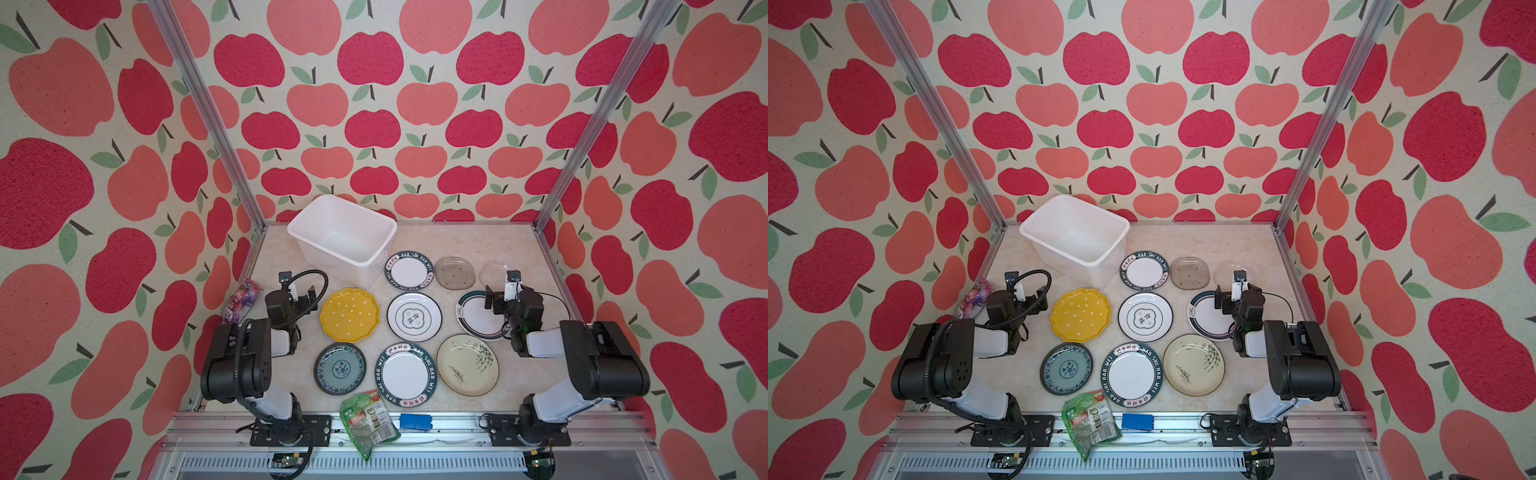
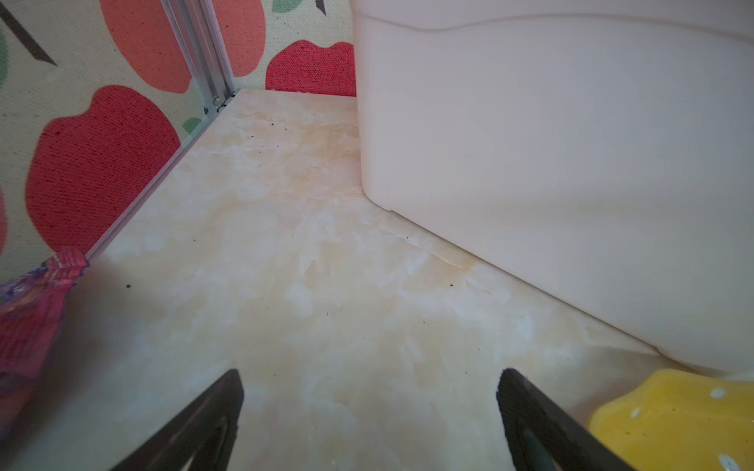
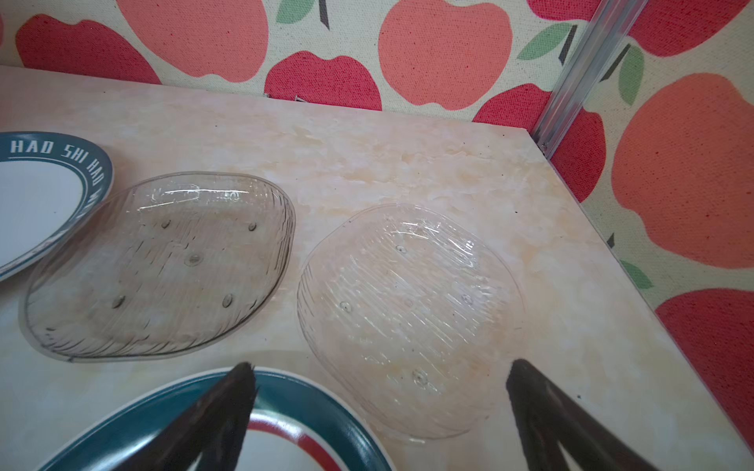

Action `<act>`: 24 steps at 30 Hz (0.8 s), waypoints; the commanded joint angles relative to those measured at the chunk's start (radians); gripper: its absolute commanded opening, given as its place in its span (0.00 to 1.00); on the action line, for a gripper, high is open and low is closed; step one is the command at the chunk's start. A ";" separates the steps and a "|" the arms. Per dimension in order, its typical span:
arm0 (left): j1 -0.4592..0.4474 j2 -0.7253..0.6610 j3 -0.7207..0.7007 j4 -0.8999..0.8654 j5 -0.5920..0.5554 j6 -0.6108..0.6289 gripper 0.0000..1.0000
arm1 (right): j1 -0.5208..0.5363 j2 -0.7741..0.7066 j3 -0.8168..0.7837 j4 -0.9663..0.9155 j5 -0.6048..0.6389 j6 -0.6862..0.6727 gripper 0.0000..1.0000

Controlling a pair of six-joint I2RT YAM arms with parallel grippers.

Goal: Place the plates into the plastic bin on the countertop
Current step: Pick up the plate from the center of the table.

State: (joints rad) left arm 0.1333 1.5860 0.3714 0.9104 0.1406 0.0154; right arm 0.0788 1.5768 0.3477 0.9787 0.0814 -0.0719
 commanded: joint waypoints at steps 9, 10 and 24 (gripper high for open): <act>-0.003 0.019 0.018 0.025 0.019 -0.014 0.99 | 0.006 0.011 0.013 0.025 0.018 -0.011 0.99; -0.003 0.019 0.018 0.024 0.019 -0.013 0.99 | 0.006 0.012 0.014 0.023 0.017 -0.009 0.99; -0.004 0.020 0.020 0.023 0.019 -0.014 0.99 | -0.014 0.011 0.023 0.005 0.036 0.023 0.99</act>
State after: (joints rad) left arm 0.1333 1.5860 0.3714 0.9104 0.1406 0.0154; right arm 0.0692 1.5768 0.3534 0.9783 0.1043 -0.0704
